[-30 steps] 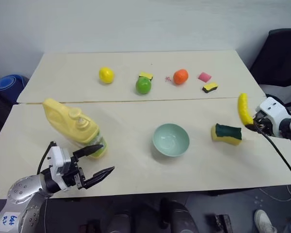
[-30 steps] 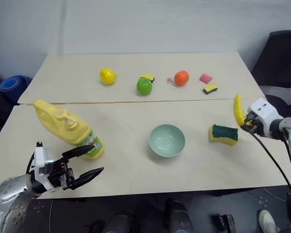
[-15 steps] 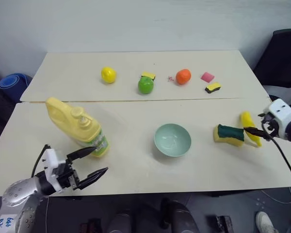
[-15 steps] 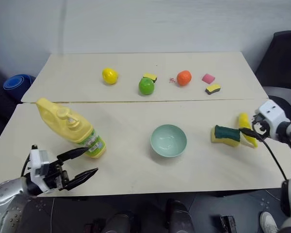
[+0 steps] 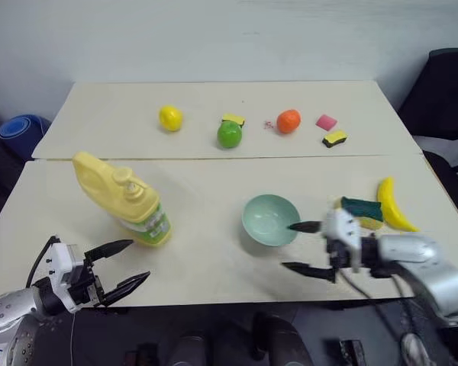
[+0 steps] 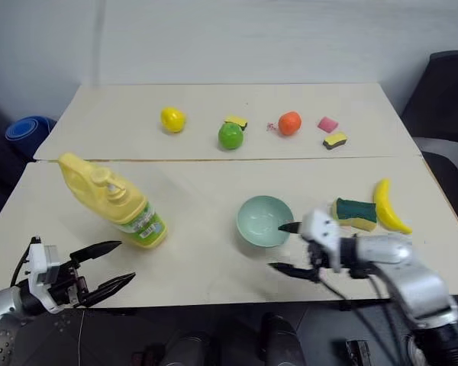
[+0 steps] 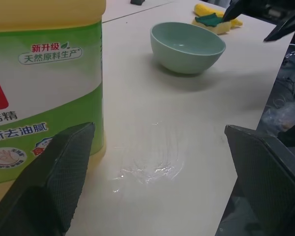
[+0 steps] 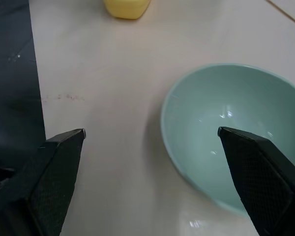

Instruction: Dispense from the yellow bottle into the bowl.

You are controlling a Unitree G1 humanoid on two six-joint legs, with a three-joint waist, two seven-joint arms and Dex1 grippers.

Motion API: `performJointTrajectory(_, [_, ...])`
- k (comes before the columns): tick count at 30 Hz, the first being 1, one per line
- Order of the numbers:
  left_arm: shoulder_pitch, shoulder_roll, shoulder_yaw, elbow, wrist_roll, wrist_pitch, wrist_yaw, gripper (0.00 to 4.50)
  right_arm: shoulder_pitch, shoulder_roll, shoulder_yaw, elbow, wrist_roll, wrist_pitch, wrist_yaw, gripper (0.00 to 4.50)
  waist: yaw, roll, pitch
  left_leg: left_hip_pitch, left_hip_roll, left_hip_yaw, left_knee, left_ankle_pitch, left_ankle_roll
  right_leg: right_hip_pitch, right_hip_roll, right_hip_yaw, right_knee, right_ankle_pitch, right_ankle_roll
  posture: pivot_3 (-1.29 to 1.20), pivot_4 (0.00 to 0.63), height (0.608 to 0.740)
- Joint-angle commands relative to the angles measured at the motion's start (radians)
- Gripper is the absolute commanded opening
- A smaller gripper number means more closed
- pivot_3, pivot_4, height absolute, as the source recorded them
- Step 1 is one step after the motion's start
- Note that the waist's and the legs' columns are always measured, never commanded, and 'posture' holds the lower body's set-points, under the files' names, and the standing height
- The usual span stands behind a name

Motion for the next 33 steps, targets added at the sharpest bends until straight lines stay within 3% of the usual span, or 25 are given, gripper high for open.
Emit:
performJointTrajectory(1, [-0.001,0.012,0.006,-0.03,-0.014,0.003,-0.011,4.5,-0.08,0.042,0.066,0.047,-0.087,0.068,-0.074,4.49,0.003,-0.001,-0.001,0.0,0.0,0.0,0.0,0.001,0.002,0.0,0.0,0.0,0.0,0.0,0.0,0.0,0.15,0.74])
performJointTrajectory(4, [-0.006,0.003,-0.003,-0.034,-0.009,0.004,-0.002,4.5,-0.135,0.081,0.157,0.132,-0.164,0.048,-0.075,4.49,0.008,-0.003,-0.002,0.0,0.0,0.0,0.0,0.002,0.003,0.0,0.0,-0.001,-0.001,0.0,0.0,0.0,0.15,0.74])
performJointTrajectory(7, [-0.008,-0.007,-0.009,-0.043,-0.003,0.0,0.014,4.5,-0.187,0.13,0.192,0.224,-0.23,0.014,-0.114,3.9,0.006,-0.003,-0.002,-0.001,0.0,-0.001,0.0,0.002,0.004,0.0,0.0,-0.002,-0.001,0.0,-0.001,0.0,0.15,0.74])
performJointTrajectory(17, [0.046,-0.056,0.036,-0.138,-0.04,0.015,0.105,4.5,-0.218,0.158,0.21,0.237,-0.267,-0.046,-0.065,0.26,0.001,-0.004,-0.002,0.0,0.0,-0.001,0.0,0.002,0.004,0.0,0.0,-0.001,0.0,0.0,0.0,0.0,0.15,0.74])
performJointTrajectory(19, [0.085,-0.078,0.089,-0.165,-0.082,0.021,0.13,4.5,-0.244,0.146,0.203,0.2,-0.241,-0.067,-0.013,0.02,-0.008,-0.007,-0.004,0.0,0.0,0.0,0.0,0.002,0.004,0.001,0.0,-0.001,0.0,0.0,0.0,0.0,0.15,0.74])
performJointTrajectory(23, [0.142,-0.094,0.221,-0.242,-0.235,0.096,0.196,3.25,-0.316,0.124,0.183,0.127,-0.173,-0.065,0.116,0.0,-0.016,-0.006,-0.002,-0.001,0.001,-0.001,0.0,0.002,0.004,0.0,0.001,-0.001,0.0,0.0,-0.001,0.0,0.15,0.74])
performJointTrajectory(26, [0.157,-0.055,0.34,-0.303,-0.414,0.19,0.252,2.25,-0.395,0.073,0.201,0.071,-0.113,-0.112,0.293,0.0,-0.015,-0.006,-0.001,0.0,0.001,-0.002,0.0,0.002,0.004,0.001,0.001,-0.001,0.0,0.0,-0.001,0.0,0.15,0.74])
performJointTrajectory(30, [0.053,0.056,0.409,-0.323,-0.565,0.282,0.33,0.86,-0.52,0.063,0.24,0.089,-0.105,-0.157,0.428,0.0,-0.003,-0.008,-0.001,0.0,0.0,-0.004,0.001,0.002,0.004,0.001,0.001,-0.003,0.0,-0.001,-0.001,0.0,0.15,0.74])
performJointTrajectory(33, [-0.113,0.142,0.38,-0.266,-0.506,0.263,0.353,0.03,-0.625,0.097,0.275,0.126,-0.108,-0.153,0.487,0.0,0.0,-0.008,-0.001,0.0,-0.001,-0.003,0.001,0.003,0.003,0.001,0.0,-0.003,0.001,-0.001,-0.001,0.0,0.15,0.74])
